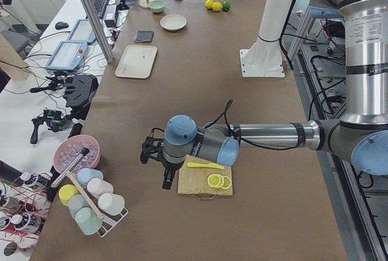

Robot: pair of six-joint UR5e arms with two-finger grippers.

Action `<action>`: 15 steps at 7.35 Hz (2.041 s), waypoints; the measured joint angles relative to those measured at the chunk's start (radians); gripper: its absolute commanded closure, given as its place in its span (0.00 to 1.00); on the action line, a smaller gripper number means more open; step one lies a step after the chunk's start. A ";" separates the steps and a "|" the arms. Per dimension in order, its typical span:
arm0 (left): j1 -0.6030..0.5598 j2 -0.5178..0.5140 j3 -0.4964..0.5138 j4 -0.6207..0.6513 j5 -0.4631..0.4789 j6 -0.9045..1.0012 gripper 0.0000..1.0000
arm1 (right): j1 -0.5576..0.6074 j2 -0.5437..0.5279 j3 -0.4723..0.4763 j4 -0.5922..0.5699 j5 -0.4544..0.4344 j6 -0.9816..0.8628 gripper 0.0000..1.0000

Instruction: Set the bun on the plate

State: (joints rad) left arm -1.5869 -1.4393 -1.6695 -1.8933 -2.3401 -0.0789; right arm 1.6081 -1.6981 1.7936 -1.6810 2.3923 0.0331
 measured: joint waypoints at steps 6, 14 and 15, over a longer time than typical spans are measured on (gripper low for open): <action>0.078 -0.041 0.001 -0.118 -0.061 -0.187 0.02 | -0.183 0.107 -0.034 0.223 0.038 0.309 0.00; 0.256 -0.025 0.045 -0.483 0.037 -0.568 0.02 | -0.579 0.372 -0.295 0.609 -0.258 0.767 0.00; 0.269 -0.025 0.046 -0.495 0.046 -0.594 0.02 | -0.599 0.369 -0.320 0.634 -0.267 0.774 0.00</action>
State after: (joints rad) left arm -1.3176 -1.4647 -1.6239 -2.3881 -2.2943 -0.6727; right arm 1.0092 -1.3290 1.4736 -1.0467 2.1256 0.8075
